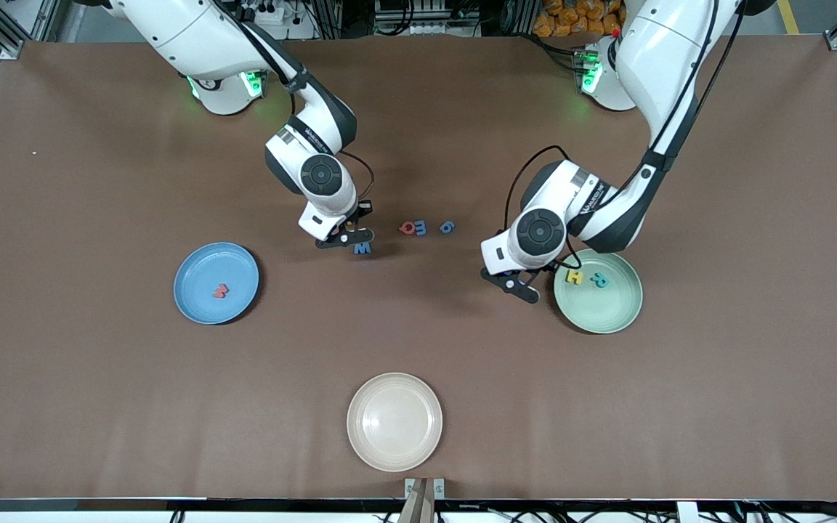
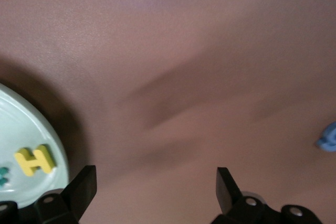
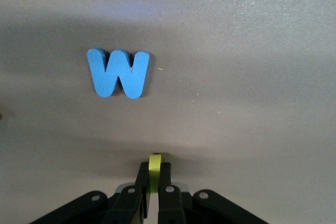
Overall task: Sort upper and lower case letters into plates
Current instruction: 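Place the yellow letter in the blue plate while the left gripper reaches the W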
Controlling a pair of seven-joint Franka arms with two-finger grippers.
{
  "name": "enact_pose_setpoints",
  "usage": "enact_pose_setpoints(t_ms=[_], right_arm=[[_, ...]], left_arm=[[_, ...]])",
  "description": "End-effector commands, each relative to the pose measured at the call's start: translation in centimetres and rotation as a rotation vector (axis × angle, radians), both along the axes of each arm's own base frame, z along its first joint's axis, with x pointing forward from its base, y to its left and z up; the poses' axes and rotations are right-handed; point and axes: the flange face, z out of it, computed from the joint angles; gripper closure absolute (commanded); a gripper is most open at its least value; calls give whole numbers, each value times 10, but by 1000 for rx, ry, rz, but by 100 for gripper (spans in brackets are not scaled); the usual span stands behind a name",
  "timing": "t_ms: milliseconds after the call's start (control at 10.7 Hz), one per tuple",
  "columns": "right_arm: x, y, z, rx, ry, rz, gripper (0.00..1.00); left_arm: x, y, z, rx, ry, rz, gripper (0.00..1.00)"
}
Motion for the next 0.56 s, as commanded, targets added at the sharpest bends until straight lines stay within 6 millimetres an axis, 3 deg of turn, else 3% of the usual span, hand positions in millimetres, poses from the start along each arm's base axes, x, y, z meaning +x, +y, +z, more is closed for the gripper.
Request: enact_pose_setpoints(t_ms=[0, 93, 280, 467], right_arm=[[12, -13, 44, -46, -25, -13, 100], [18, -24, 71, -59, -23, -10, 100], [33, -44, 125, -54, 28, -13, 100], [47, -81, 169, -42, 41, -14, 100]], left_arm=[[5, -16, 22, -33, 5, 190, 0], [-2, -34, 29, -42, 16, 301, 0], [-29, -92, 40, -19, 0, 452, 0], [-36, -135, 47, -47, -31, 553, 0]])
